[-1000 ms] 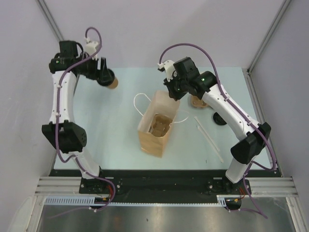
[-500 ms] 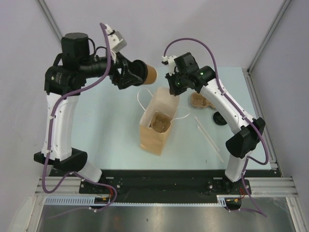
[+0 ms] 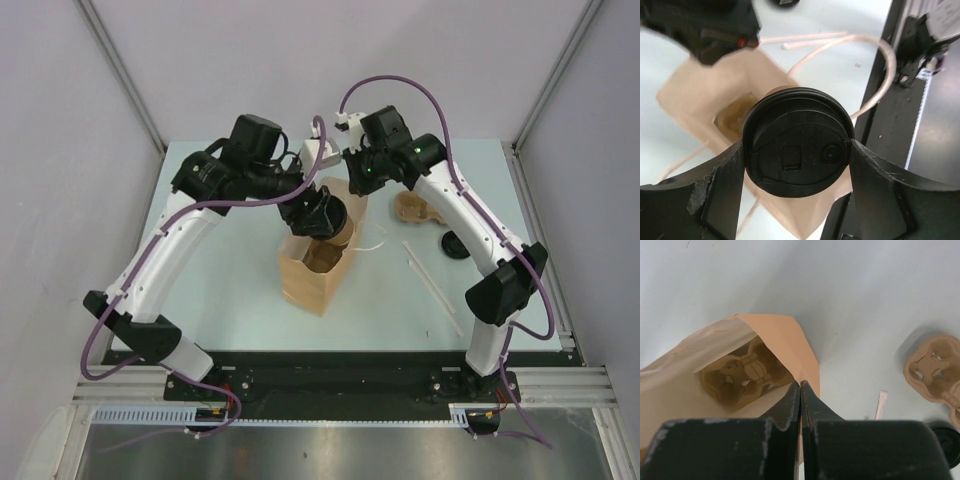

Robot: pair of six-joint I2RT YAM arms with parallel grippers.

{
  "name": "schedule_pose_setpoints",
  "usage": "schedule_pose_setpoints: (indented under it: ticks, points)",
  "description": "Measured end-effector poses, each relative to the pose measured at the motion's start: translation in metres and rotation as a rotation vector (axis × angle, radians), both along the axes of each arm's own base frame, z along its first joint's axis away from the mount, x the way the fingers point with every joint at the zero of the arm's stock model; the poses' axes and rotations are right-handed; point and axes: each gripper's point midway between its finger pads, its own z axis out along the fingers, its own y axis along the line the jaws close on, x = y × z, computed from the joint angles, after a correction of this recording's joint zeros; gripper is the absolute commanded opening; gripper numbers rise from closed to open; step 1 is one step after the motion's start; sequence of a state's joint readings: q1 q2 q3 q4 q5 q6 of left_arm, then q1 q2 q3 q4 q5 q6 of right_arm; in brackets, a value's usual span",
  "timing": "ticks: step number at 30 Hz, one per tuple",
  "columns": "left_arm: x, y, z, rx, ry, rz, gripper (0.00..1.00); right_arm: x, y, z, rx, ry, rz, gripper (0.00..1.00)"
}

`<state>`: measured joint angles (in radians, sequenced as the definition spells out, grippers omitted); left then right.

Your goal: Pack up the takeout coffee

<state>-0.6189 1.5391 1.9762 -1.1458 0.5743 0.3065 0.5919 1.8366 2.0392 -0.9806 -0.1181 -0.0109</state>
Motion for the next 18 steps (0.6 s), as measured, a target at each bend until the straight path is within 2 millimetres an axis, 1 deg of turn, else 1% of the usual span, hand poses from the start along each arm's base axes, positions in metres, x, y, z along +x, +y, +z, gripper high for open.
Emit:
schedule_pose_setpoints:
  ticks: [6,9,12,14,16,18]
  points:
    - [0.010,0.010,-0.043,0.105,0.046,0.062,0.28,-0.002,0.001,-0.002,0.012,0.020,0.006,0.00]
    - [0.014,0.016,-0.061,0.157,0.054,0.085,0.28,-0.006,0.000,-0.007,0.011,0.044,0.014,0.00]
    - [0.016,0.022,-0.075,0.205,0.056,0.097,0.28,-0.010,-0.001,-0.006,0.025,0.060,0.022,0.01]
    - [0.019,0.026,-0.081,0.233,0.043,0.100,0.28,-0.017,-0.003,-0.006,0.038,0.095,0.037,0.05]
    - [0.022,0.029,-0.082,0.253,0.013,0.091,0.28,-0.027,-0.006,-0.007,0.061,0.146,0.056,0.14]
    - [0.023,0.031,-0.082,0.262,-0.006,0.082,0.28,-0.038,-0.009,-0.008,0.078,0.191,0.073,0.26]
